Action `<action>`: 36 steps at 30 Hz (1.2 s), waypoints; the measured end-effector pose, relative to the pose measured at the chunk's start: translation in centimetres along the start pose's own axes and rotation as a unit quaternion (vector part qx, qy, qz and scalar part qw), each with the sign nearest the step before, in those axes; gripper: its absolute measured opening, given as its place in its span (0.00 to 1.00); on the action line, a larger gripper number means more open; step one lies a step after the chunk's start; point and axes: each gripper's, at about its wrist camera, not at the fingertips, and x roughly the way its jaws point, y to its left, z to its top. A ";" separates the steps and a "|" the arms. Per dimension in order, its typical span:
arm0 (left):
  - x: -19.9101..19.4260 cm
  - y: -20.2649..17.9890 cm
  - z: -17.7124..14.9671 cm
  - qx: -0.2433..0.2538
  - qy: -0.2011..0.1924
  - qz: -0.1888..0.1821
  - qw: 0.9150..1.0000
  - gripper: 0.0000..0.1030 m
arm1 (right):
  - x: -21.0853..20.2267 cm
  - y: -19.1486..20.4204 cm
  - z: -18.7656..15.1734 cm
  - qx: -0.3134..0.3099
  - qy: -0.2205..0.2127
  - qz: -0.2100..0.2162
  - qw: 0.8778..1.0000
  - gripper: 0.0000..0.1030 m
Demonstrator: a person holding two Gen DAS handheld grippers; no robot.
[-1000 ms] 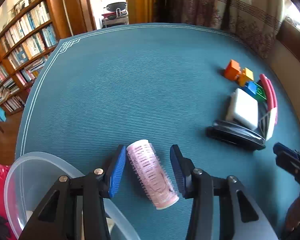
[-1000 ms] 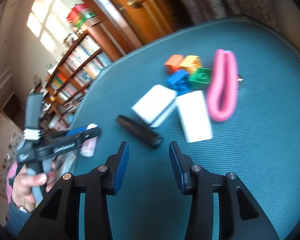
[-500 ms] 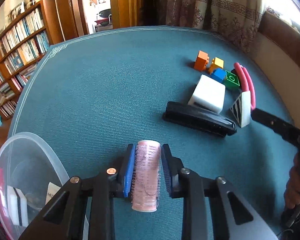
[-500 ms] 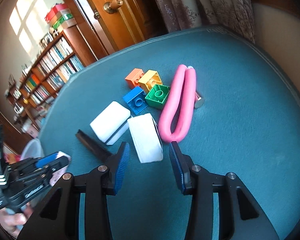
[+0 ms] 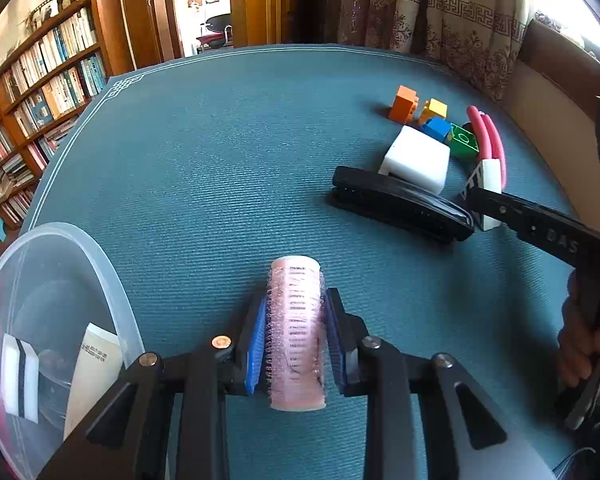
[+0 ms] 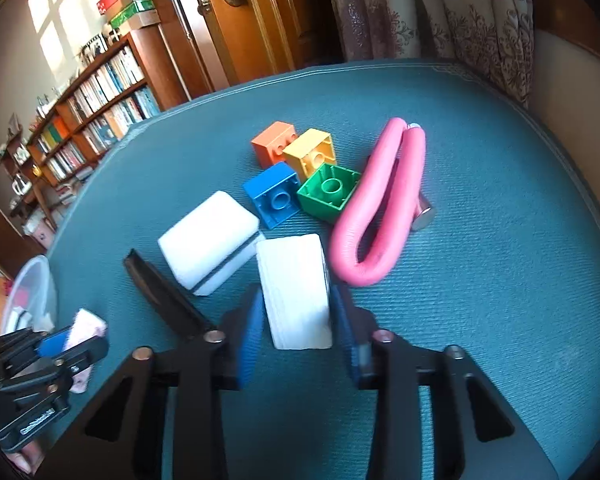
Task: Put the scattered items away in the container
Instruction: 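Grasp the pink hair roller with the left gripper while the right grasps a white sponge, then carry the roller and sponge over the bowl and release both inside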
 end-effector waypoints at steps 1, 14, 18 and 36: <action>-0.1 -0.1 -0.1 -0.001 -0.001 -0.003 1.000 0.30 | -0.1 -0.1 -0.1 0.000 0.000 0.000 1.000 0.35; -2.1 -0.1 -0.9 -0.011 -0.025 -0.012 1.000 0.30 | -3.3 -1.1 -1.0 0.035 -0.020 0.024 0.999 0.33; -2.9 -0.1 -0.8 -0.016 -0.037 -0.012 0.999 0.30 | -4.3 -0.7 -1.3 0.037 -0.021 0.037 0.998 0.31; -5.1 0.9 -1.2 -0.041 -0.068 -0.012 0.997 0.30 | -7.4 1.4 -1.7 0.031 -0.045 0.066 0.996 0.31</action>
